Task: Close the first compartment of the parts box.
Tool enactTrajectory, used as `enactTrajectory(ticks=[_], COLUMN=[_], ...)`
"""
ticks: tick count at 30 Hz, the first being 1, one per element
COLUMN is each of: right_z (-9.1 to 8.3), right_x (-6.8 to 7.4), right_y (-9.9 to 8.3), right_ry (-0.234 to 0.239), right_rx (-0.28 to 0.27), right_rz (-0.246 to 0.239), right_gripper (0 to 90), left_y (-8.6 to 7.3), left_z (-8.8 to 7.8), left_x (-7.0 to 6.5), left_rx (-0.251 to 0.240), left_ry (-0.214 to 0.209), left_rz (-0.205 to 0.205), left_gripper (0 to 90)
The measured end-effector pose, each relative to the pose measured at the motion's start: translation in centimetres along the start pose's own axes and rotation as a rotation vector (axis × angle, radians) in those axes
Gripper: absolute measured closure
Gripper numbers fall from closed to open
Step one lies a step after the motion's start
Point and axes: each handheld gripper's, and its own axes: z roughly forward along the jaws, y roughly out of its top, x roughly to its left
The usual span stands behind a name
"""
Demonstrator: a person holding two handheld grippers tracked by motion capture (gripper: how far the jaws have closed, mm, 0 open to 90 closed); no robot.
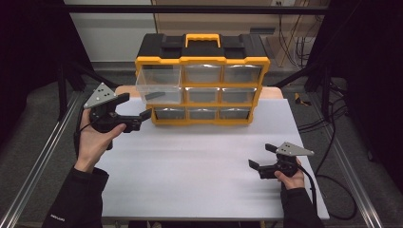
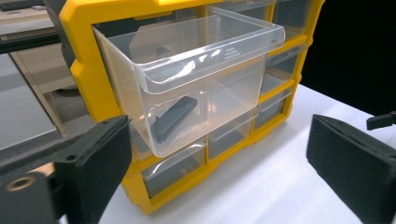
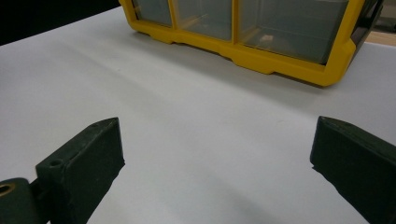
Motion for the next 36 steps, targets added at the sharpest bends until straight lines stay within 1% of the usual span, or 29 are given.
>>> enactTrajectory(ticks=[4,7,13,19,23,27,29,34,36], right_z=[0.03,0.04,0.01,0.0,0.04,0.05,0.06,0.05,0.06], right_x=[0.03,0.05,0.05,0.05,0.07,0.07,0.07,0.09,0.1], right_y=[-0.03,-0.03,-0.01,-0.01,-0.02,-0.04,-0.04,-0.04,-0.04], right_ry=[-0.001,0.0,0.001,0.0,0.001,0.001,0.0,0.001,0.001], right_rx=[0.003,0.003,0.001,-0.001,0.002,0.003,0.004,0.003,0.003], right_rz=[0.0,-0.003,-0.003,-0.004,-0.004,-0.003,-0.004,-0.004,-0.003], right_gripper=[2.8,2.8,2.8,2.8,2.8,2.8,2.8,2.8,2.8], left_y=[-0.23,-0.32,-0.4,-0.43,-0.43,-0.46,-0.46,-0.24,-0.15], left_z=[0.08,0.13,0.14,0.25,0.32,0.47,0.54,0.7,0.73], left_x=[0.0,0.0,-0.1,-0.18,-0.25,-0.31,-0.34,-0.45,-0.42], left_rx=[0.014,0.012,0.02,0.032,0.03,0.038,0.039,0.03,0.029], left_ry=[-0.006,-0.007,-0.015,-0.014,-0.026,-0.028,-0.036,-0.051,-0.054], left_rz=[-0.006,-0.008,-0.004,-0.004,-0.008,0.001,0.001,0.001,0.002], left_gripper=[15.2,20.9,32.4,43.8,53.5,60.3,64.3,75.8,78.8])
